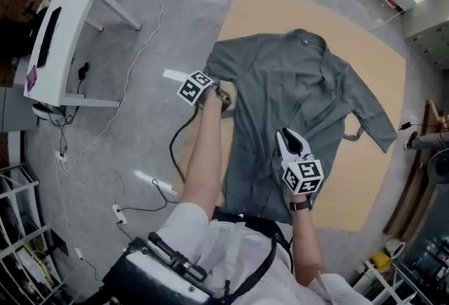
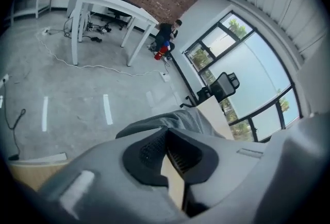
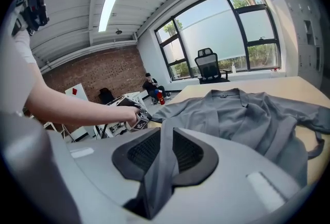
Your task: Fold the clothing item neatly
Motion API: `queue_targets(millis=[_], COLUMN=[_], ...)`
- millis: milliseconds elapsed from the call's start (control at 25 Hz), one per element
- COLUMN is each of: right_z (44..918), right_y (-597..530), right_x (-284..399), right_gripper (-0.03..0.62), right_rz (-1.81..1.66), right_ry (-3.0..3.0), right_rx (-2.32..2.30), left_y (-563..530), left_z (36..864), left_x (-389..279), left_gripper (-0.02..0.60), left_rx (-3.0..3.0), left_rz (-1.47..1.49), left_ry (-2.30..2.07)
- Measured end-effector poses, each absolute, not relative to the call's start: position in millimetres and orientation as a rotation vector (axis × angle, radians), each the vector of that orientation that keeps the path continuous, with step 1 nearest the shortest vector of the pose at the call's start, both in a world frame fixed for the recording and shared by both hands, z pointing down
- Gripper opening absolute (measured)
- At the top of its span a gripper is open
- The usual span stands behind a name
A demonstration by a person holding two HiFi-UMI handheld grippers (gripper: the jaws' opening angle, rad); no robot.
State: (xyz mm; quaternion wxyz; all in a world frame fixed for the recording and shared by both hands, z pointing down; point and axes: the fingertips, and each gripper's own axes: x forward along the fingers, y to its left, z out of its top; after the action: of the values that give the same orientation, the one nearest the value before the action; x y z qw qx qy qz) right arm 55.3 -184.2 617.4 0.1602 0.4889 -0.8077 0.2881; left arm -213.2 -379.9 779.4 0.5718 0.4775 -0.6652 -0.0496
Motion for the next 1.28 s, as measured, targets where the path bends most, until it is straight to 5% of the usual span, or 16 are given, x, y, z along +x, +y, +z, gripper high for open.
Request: queue_targets(millis=[400,680,960,1280], right_z=[599.7,579.5,566.3,579.2], right_y=[-189.0,-187.0,-175.8,-164.4], right_x=[100.9,143.5,210.7,237.0], right_gripper=[0.069,0.066,0.061,0.060], right_rz=[0.836,0.833,0.831,0.878], right_ry=[-2.286,-2.263,-2.167,-2.134], right_rx=[1.557,1.706,1.927,1.944], left_y=[-389.2,-371.2,-298.6,-267.5], left_z=[675.6,590.4,652.2,736.6], left_x=[-166.2,-31.0,99.2,128.1], left_gripper=[0.003,0.003,0.005,0.008], left_rx=[1.625,2.227,2.371,2.256], left_rz=[-0.337,0.017,0.467,0.748], left_ry=[-1.460,-1.246,-0.912,-0.850])
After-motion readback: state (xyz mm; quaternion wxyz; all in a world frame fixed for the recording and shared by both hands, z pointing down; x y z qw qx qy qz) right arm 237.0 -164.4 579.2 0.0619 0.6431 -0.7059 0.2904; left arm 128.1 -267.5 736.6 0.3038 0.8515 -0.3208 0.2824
